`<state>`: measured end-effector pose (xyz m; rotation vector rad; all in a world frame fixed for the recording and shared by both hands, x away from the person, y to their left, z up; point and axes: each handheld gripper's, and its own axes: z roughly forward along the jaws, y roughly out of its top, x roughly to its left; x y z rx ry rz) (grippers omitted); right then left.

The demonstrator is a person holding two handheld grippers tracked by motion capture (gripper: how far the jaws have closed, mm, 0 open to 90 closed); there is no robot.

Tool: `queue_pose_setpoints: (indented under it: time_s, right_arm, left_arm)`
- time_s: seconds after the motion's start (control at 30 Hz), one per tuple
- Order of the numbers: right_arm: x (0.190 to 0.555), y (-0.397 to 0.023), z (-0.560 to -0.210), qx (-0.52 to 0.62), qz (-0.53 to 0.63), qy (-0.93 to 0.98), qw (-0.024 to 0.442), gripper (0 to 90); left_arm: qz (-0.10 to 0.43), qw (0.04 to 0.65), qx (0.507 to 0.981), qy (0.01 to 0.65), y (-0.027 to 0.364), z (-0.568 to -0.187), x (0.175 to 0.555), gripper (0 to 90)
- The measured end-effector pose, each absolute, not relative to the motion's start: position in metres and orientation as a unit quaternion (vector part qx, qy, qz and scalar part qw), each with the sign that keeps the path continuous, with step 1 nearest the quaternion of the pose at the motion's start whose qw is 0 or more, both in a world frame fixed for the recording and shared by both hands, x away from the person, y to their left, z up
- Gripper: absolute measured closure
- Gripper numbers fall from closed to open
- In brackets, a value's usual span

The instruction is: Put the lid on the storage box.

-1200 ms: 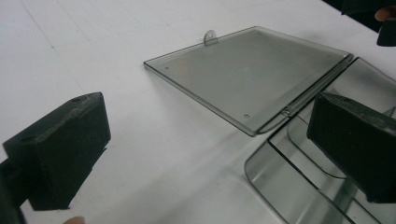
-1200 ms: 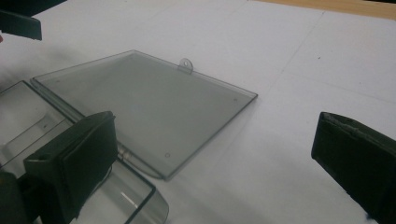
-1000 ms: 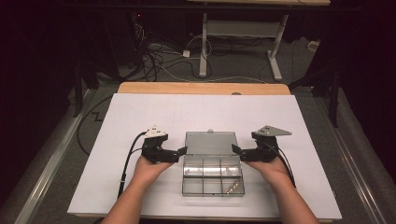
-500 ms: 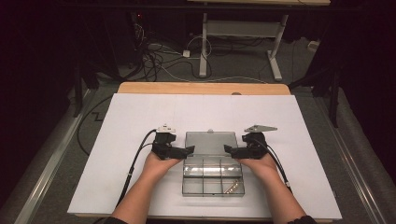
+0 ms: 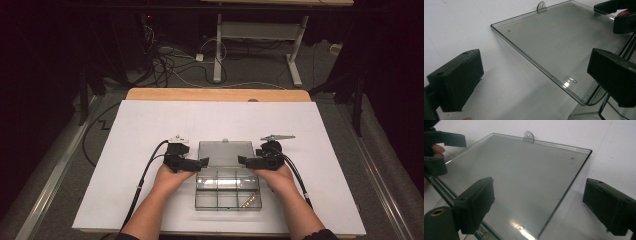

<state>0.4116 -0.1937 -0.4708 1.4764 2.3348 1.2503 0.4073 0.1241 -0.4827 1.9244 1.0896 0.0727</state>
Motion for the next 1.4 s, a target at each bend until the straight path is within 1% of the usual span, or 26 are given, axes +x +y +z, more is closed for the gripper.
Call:
queue_pose_setpoints:
  time_s: [0.07, 0.2, 0.83, 1.03, 1.17, 1.4]
  right_arm:
    - [0.4119, -0.1942, -0.4713, 0.492, 0.415, 0.765, 0.037, 14.0]
    - [0.4119, -0.1939, -0.4722, 0.500, 0.417, 0.759, 0.019, 15.0]
    - [0.4105, -0.1927, -0.4714, 0.505, 0.419, 0.754, -0.002, 21.2]
    - [0.4098, -0.1923, -0.4709, 0.505, 0.420, 0.754, 0.001, 21.7]
    - [0.4090, -0.1920, -0.4695, 0.500, 0.422, 0.756, 0.013, 23.0]
    - [0.4058, -0.1925, -0.4642, 0.488, 0.427, 0.760, 0.040, 29.2]
  left_arm:
    - [0.026, 0.448, 0.778, 0.440, 0.1245, -0.4828, 0.4078, 0.0]
    - [0.025, 0.448, 0.777, 0.441, 0.1245, -0.4829, 0.4079, 0.0]
    - [0.028, 0.448, 0.777, 0.441, 0.1240, -0.4828, 0.4074, 0.0]
    - [0.031, 0.447, 0.779, 0.440, 0.1241, -0.4822, 0.4073, 0.0]
    - [0.034, 0.446, 0.778, 0.440, 0.1243, -0.4808, 0.4070, 0.0]
    - [0.047, 0.449, 0.777, 0.439, 0.1254, -0.4762, 0.4047, 0.2]
